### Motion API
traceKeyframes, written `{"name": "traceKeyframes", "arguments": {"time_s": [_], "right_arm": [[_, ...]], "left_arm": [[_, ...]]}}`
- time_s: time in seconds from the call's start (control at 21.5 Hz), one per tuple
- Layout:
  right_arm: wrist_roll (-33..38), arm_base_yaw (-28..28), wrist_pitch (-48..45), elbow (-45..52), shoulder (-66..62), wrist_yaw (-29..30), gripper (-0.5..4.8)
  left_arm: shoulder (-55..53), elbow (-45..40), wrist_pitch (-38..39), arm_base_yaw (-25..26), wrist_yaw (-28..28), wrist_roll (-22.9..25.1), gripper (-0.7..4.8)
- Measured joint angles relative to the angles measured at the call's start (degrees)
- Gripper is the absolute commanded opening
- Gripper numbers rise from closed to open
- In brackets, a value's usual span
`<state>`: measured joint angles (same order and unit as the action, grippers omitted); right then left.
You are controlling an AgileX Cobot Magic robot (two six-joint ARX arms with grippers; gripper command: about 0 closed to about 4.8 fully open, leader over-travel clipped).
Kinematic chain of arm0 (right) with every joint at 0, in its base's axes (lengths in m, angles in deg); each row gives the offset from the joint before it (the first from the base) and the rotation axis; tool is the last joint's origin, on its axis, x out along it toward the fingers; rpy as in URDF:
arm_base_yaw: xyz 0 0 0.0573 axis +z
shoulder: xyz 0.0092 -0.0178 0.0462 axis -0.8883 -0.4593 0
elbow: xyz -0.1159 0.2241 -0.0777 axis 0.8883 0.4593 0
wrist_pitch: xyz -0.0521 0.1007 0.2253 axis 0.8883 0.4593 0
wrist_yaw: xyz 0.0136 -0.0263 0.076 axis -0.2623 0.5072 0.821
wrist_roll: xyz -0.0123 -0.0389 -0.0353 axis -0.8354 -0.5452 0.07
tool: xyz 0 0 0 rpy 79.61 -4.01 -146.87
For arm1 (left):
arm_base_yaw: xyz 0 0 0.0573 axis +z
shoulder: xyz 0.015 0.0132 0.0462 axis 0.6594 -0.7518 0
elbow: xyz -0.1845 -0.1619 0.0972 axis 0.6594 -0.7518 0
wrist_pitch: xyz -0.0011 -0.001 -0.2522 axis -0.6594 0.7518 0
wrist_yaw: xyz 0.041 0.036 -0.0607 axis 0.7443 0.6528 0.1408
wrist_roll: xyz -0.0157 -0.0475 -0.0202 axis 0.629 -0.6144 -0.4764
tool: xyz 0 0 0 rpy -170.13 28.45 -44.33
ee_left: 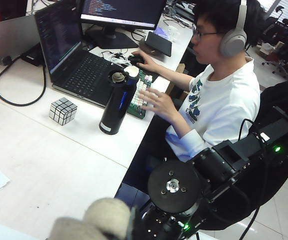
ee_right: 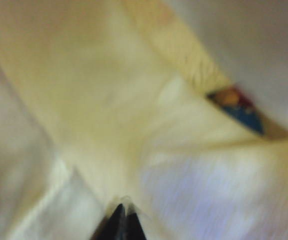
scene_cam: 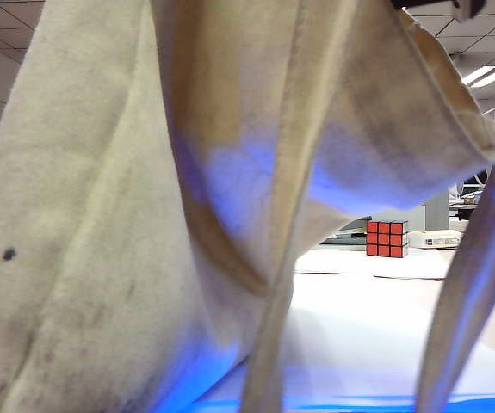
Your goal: Take the glasses case out of the canvas bag and put it on the table.
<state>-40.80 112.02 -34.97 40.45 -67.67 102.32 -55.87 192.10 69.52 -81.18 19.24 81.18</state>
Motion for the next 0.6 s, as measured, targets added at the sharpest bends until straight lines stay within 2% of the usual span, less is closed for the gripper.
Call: {"name": "traceKeyframes", "arguments": {"time_s": [0.09,0.28,0.46,0.6], "right_arm": [[0.02,0.04,2.45,0.13,0.17,1.75,-0.07],[0.52,0.0,1.25,2.8,-0.42,3.3,-0.07],[0.7,-0.17,-1.22,3.93,-4.81,3.37,-0.07],[0.7,-2.71,-9.01,3.85,-9.75,4.81,-0.07]], "left_arm": [[0.0,0.0,0.0,0.0,-0.5,0.07,-0.01],[0.0,0.0,-2.75,-0.87,-6.19,0.26,-0.01],[0.0,-0.02,-3.85,-5.66,-7.1,0.22,0.0],[0.02,-0.02,-3.82,-11.02,-9.97,-0.68,0.0]]}}
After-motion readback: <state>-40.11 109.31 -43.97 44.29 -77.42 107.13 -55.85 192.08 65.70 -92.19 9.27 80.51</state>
